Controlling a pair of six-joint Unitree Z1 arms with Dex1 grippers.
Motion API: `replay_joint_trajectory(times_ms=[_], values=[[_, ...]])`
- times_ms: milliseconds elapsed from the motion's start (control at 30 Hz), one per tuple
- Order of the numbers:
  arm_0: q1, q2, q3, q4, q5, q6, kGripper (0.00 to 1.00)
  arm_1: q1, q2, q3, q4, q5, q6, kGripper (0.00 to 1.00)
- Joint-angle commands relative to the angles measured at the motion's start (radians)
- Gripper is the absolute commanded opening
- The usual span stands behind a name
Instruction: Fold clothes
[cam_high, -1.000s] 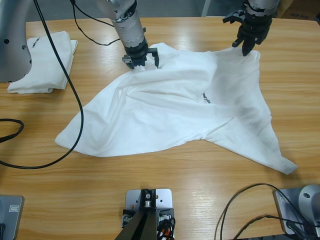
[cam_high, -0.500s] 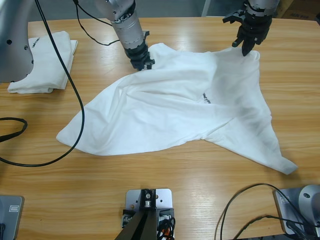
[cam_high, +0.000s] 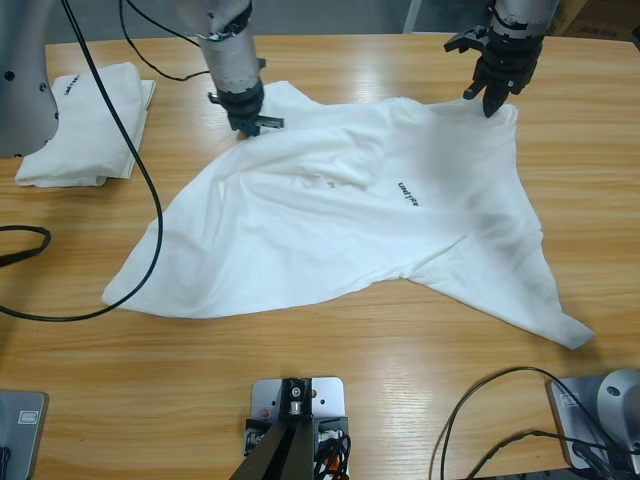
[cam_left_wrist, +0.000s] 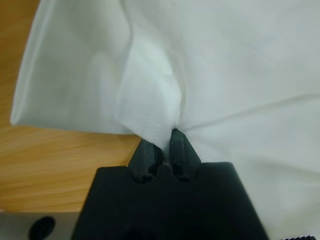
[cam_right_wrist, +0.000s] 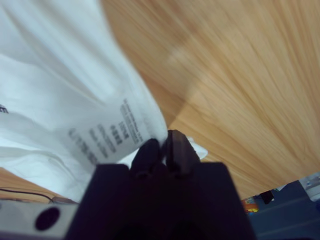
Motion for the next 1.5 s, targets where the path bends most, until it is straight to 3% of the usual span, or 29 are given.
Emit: replay_joint_trajectory(times_ms=[33, 400, 633, 667, 700, 733, 767, 800, 967, 1033, 1167, 1233, 1267, 1333, 1500], values=[[0.148, 0.054, -0.428, 0.158, 0.111, 0.003, 0.000, -0.023, 0.025, 0.037, -0.013, -0.011, -0.005, 0.000], [0.198, 0.002, -0.370, 0.183, 0.123, 0.012, 0.000, -0.189, 0.004, 0.030, -0.076, -0.085, 0.018, 0.000], [0.190, -0.014, -0.350, 0.183, 0.122, 0.008, 0.000, -0.192, -0.032, 0.028, -0.108, -0.109, 0.052, 0.000], [0.190, -0.021, -0.348, 0.183, 0.122, 0.004, 0.201, -0.191, -0.044, 0.038, -0.108, -0.123, 0.063, 0.000], [0.190, -0.029, -0.347, 0.183, 0.122, 0.001, 0.593, -0.191, -0.066, 0.060, -0.111, -0.130, 0.072, 0.437], [0.190, -0.042, -0.348, 0.183, 0.123, -0.001, 0.827, -0.190, -0.092, 0.087, -0.121, -0.136, 0.085, 0.951], [0.192, -0.057, -0.346, 0.184, 0.123, -0.003, 0.942, -0.189, -0.130, 0.124, -0.129, -0.151, 0.121, 0.999], [0.197, -0.079, -0.341, 0.184, 0.137, -0.004, 0.967, -0.189, -0.165, 0.157, -0.142, -0.152, 0.146, 1.000], [0.219, -0.219, -0.310, 0.184, 0.188, 0.018, 0.985, -0.151, -0.400, 0.361, -0.161, -0.099, 0.266, 1.000], [0.205, -0.295, -0.198, 0.184, 0.162, 0.029, 0.946, -0.125, -0.494, 0.487, -0.178, -0.017, 0.294, 0.995], [0.081, -0.433, 0.107, 0.171, 0.087, 0.076, 0.945, -0.086, -0.693, 0.922, -0.379, 0.194, 0.242, 0.767], [0.033, -0.511, 0.307, 0.071, 0.056, 0.124, 0.949, -0.049, -0.757, 1.154, -0.536, 0.269, 0.175, 0.761], [0.025, -0.564, 0.425, -0.016, 0.021, 0.149, 0.950, -0.041, -0.773, 1.209, -0.585, 0.291, 0.148, 0.705], [0.016, -0.678, 0.696, -0.201, -0.020, 0.190, 0.951, -0.019, -0.780, 1.207, -0.585, 0.312, 0.094, 0.655], [-0.009, -0.813, 1.120, -0.455, -0.074, 0.204, 0.950, -0.016, -0.708, 1.173, -0.554, 0.394, -0.060, 0.655]])
